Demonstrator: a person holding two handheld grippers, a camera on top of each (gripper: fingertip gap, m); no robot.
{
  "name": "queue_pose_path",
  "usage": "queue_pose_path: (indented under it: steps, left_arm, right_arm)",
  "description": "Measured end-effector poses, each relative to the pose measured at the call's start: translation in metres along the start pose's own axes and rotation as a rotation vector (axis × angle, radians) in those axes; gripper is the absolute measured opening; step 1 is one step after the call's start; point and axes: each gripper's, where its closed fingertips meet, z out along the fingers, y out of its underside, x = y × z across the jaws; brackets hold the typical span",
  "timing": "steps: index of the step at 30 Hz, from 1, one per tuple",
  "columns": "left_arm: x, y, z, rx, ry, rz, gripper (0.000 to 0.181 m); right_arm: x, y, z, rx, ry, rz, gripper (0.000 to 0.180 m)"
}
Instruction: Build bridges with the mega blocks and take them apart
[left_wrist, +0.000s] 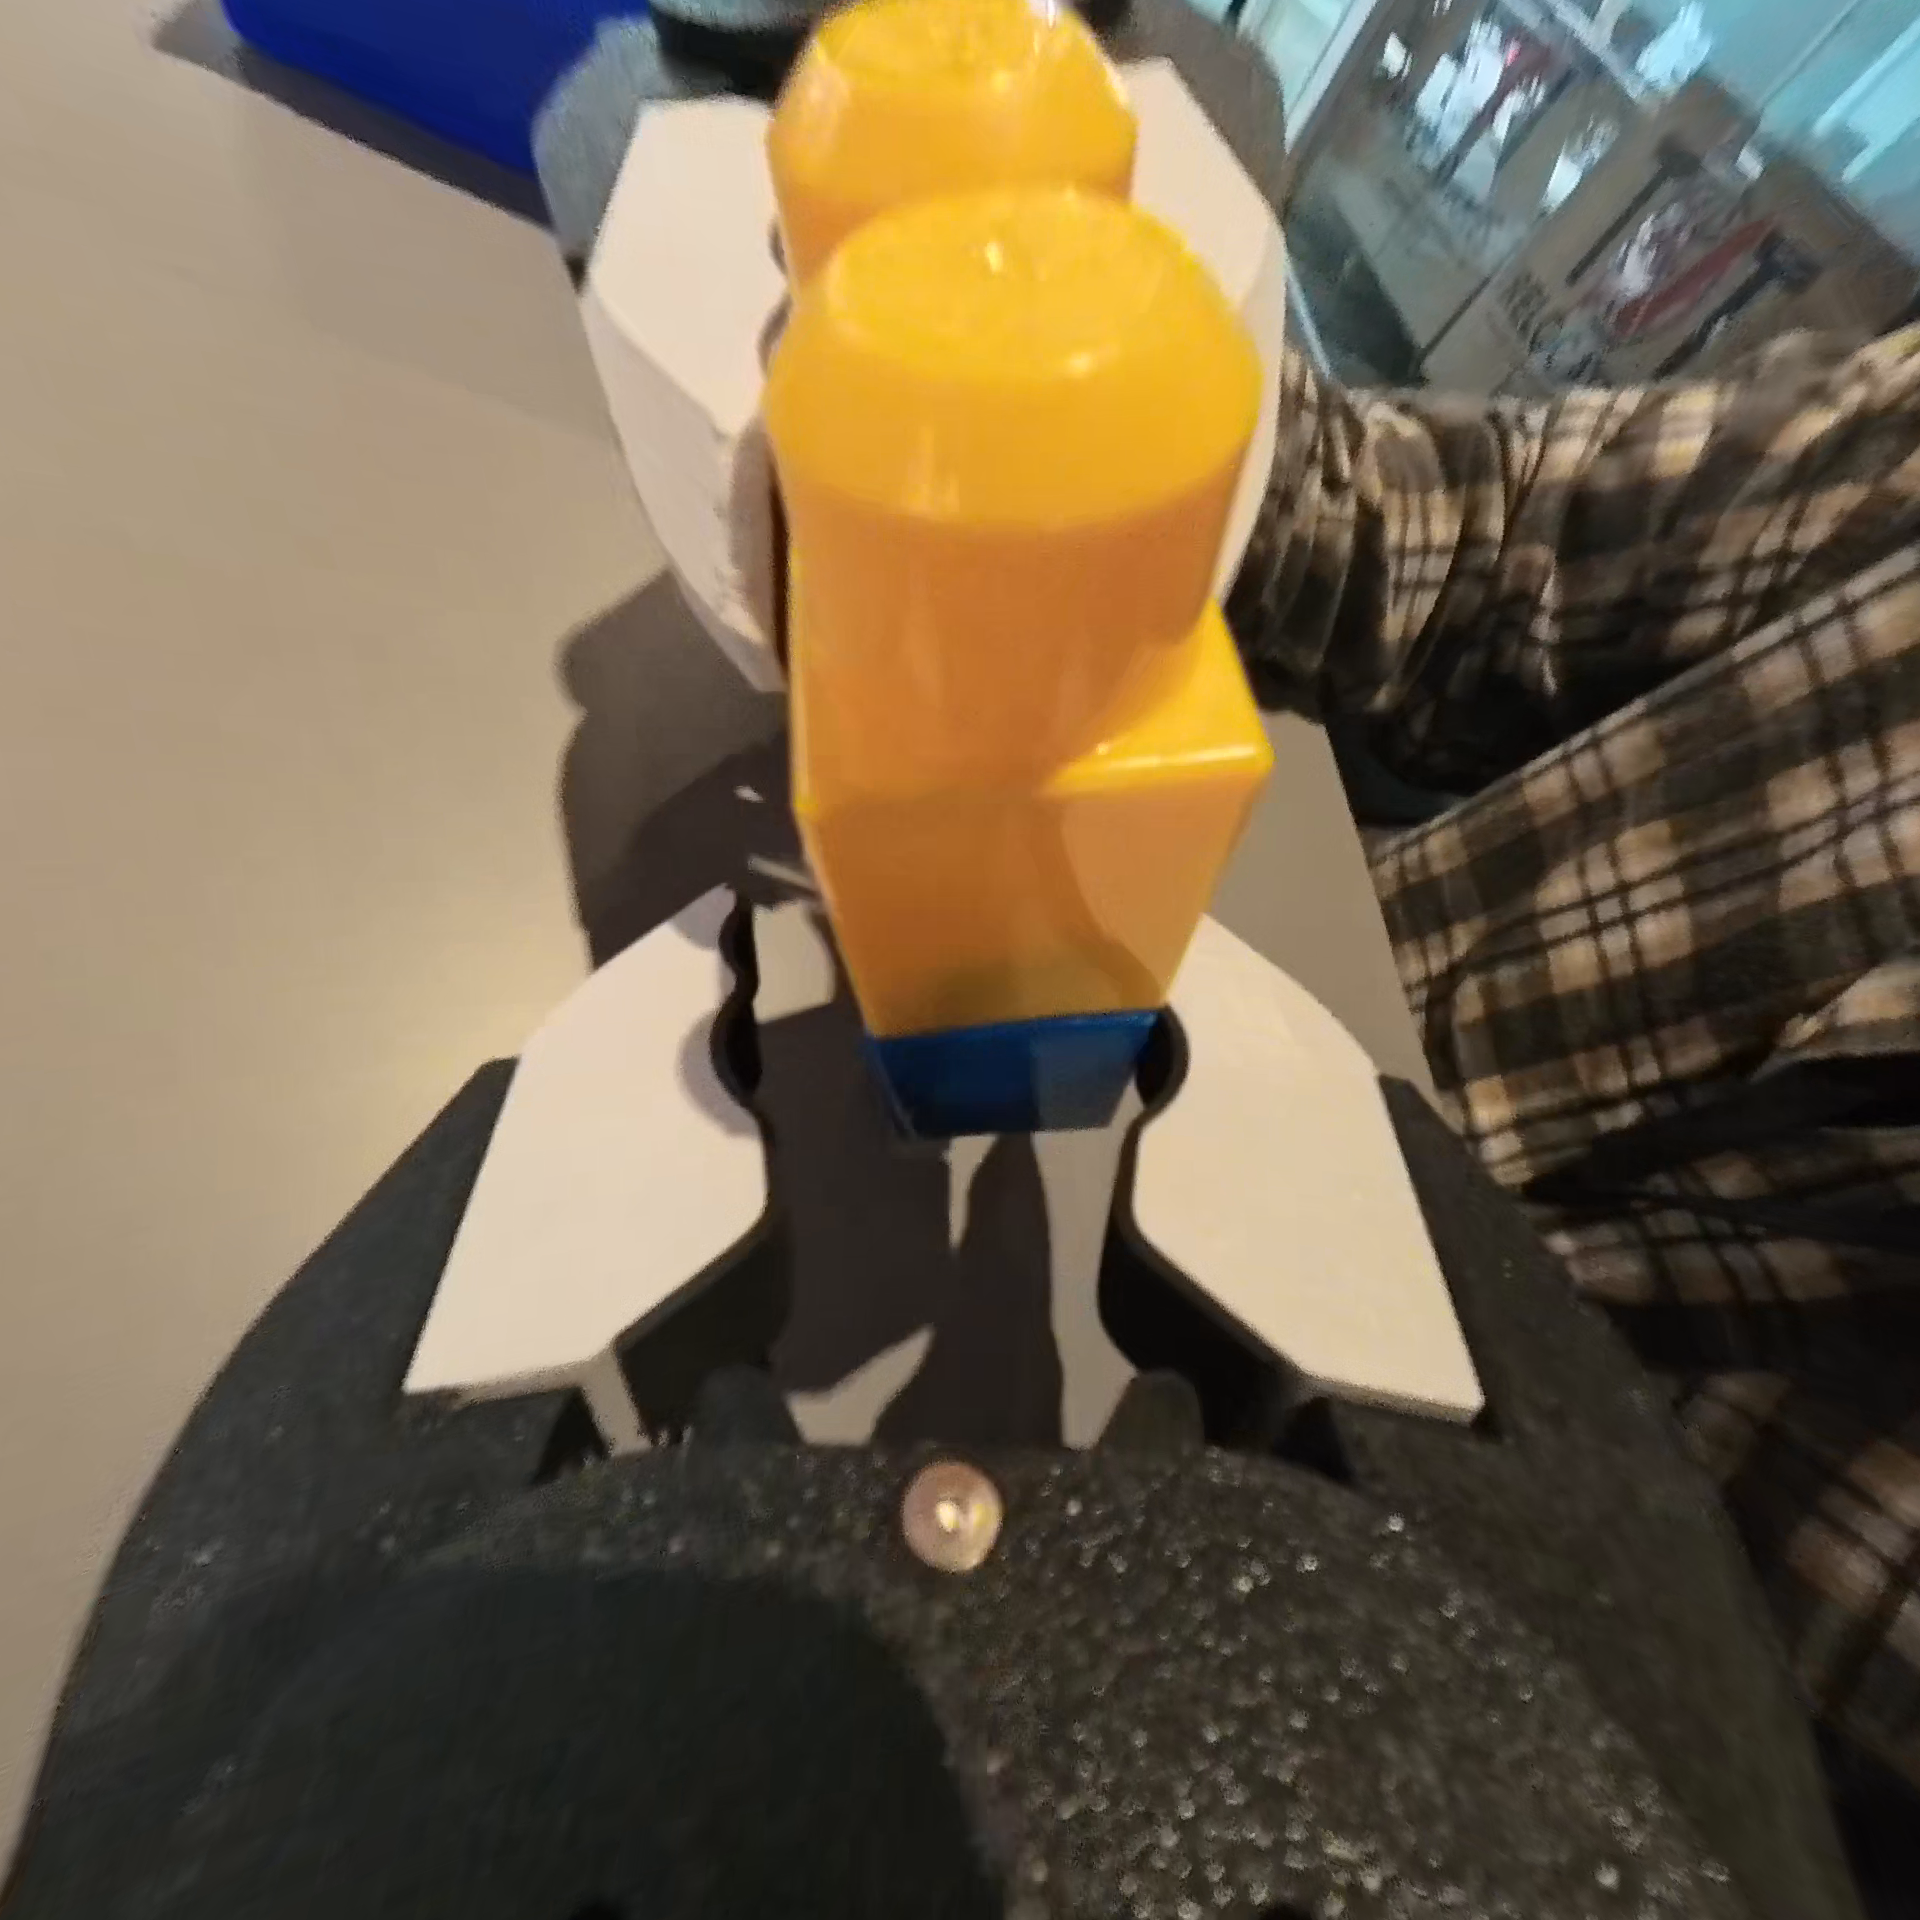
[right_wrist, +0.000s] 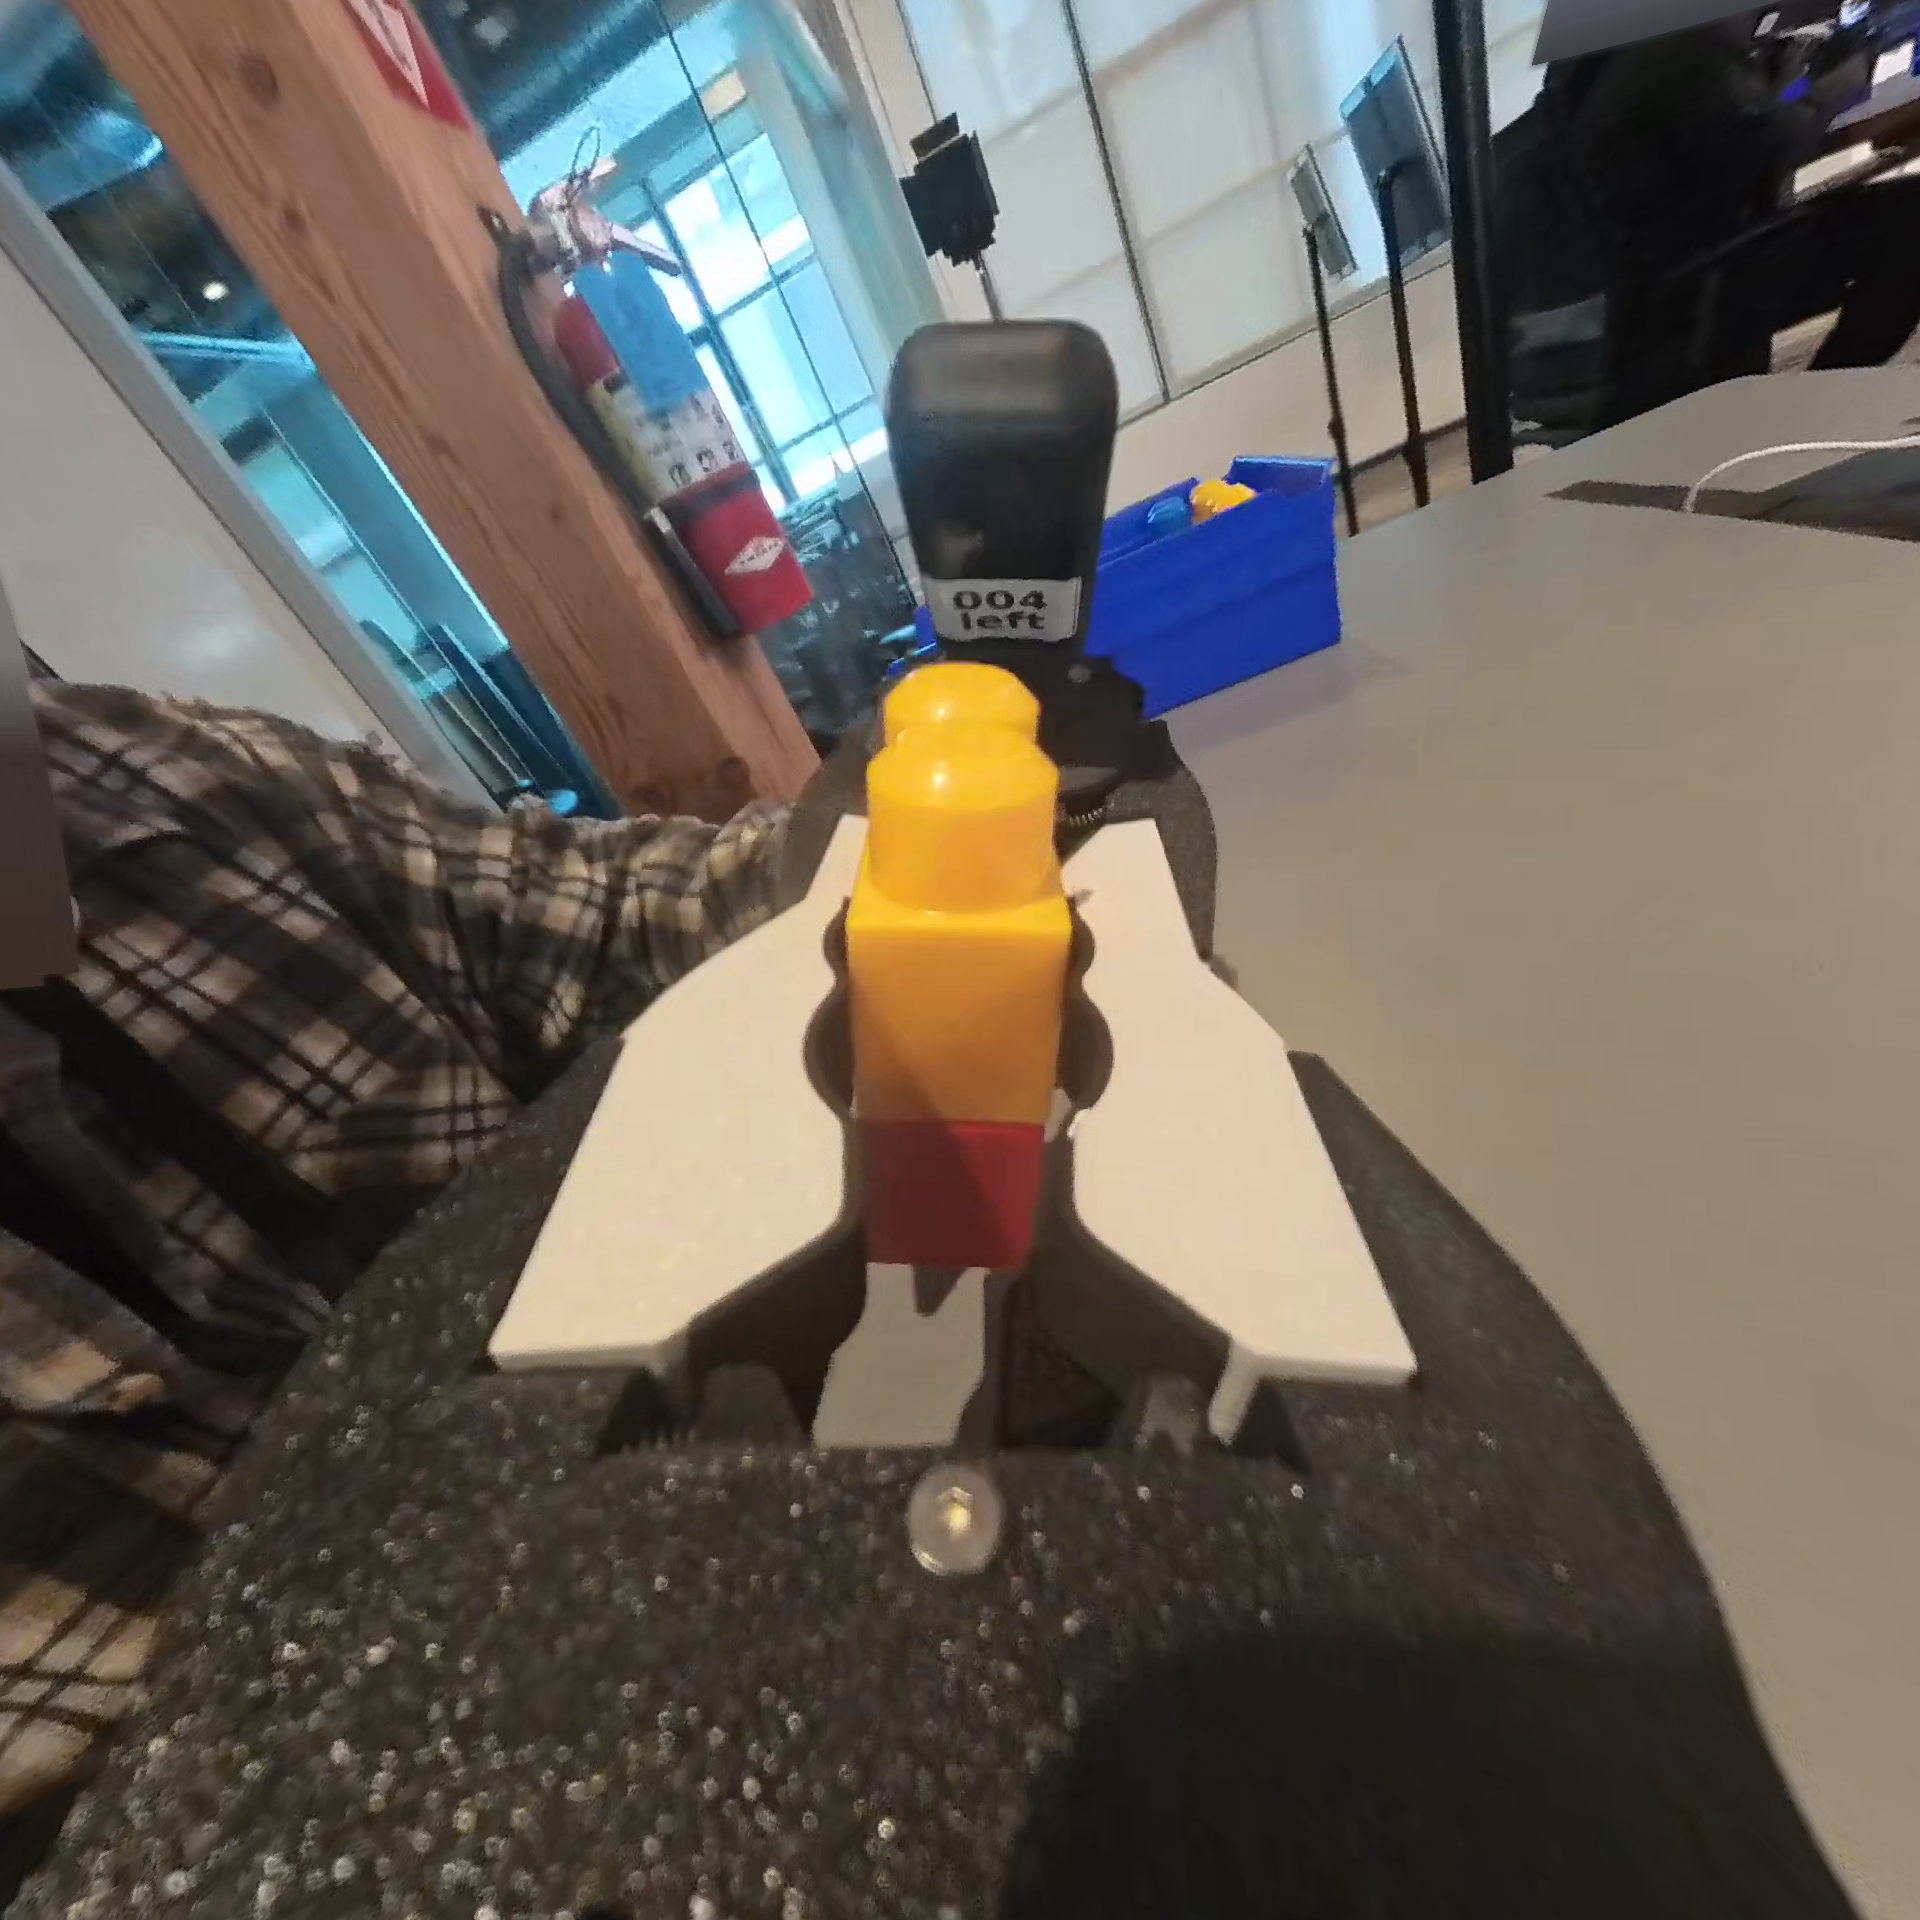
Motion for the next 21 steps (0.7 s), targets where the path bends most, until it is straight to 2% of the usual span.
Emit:
queue_pose_path:
  steps: [2,4,9,18,21]
  left_arm:
    - [-0.001,-0.009,-0.004,0.073,0.017,-0.031,0.063]
    - [0.005,-0.017,-0.008,0.133,0.058,-0.047,0.042]
    - [0.005,-0.020,-0.009,0.122,0.026,-0.047,0.042]
    - [0.007,-0.024,-0.012,0.147,0.062,-0.076,0.042]
    - [0.002,-0.019,-0.008,0.093,0.010,-0.093,0.042]
  right_arm:
    - [0.002,-0.003,-0.002,0.025,0.012,0.007,0.036]
    - [0.005,-0.007,-0.003,0.059,0.017,0.024,0.036]
    - [0.004,-0.013,-0.003,0.108,0.007,0.055,0.036]
    - [0.004,-0.016,-0.004,0.128,0.005,0.061,0.036]
    - [0.008,-0.021,-0.005,0.170,0.027,0.082,0.036]
